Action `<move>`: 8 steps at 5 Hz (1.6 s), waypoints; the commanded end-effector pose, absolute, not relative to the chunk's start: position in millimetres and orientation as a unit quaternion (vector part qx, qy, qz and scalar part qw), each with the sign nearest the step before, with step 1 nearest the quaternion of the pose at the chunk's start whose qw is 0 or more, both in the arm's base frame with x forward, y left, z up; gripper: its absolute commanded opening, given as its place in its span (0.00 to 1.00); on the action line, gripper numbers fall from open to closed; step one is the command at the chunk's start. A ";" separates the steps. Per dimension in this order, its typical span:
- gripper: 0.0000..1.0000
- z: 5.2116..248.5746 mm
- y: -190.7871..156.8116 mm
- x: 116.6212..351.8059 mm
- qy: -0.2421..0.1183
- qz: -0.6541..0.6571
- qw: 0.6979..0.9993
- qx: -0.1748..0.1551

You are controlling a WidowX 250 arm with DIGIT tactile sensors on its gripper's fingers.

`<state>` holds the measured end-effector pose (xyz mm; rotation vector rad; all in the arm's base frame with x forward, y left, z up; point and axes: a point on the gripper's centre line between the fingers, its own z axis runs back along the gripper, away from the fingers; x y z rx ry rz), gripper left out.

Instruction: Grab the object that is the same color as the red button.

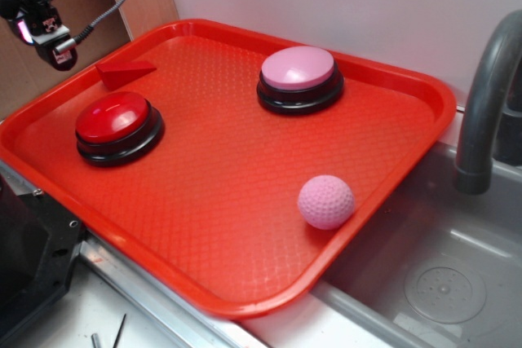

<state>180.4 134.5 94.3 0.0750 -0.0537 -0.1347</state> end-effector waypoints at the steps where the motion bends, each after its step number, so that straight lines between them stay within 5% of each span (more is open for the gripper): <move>1: 1.00 75.1 134.0 220.1 -0.052 -0.094 0.990 0.089; 3: 1.00 58.5 159.1 231.9 -0.052 -0.024 0.993 0.098; 5: 1.00 50.9 180.8 237.6 -0.063 0.000 0.996 0.064; 6: 1.00 35.3 175.5 246.8 -0.070 -0.064 0.995 0.012; 8: 1.00 22.7 147.3 252.3 -0.048 -0.062 0.997 0.019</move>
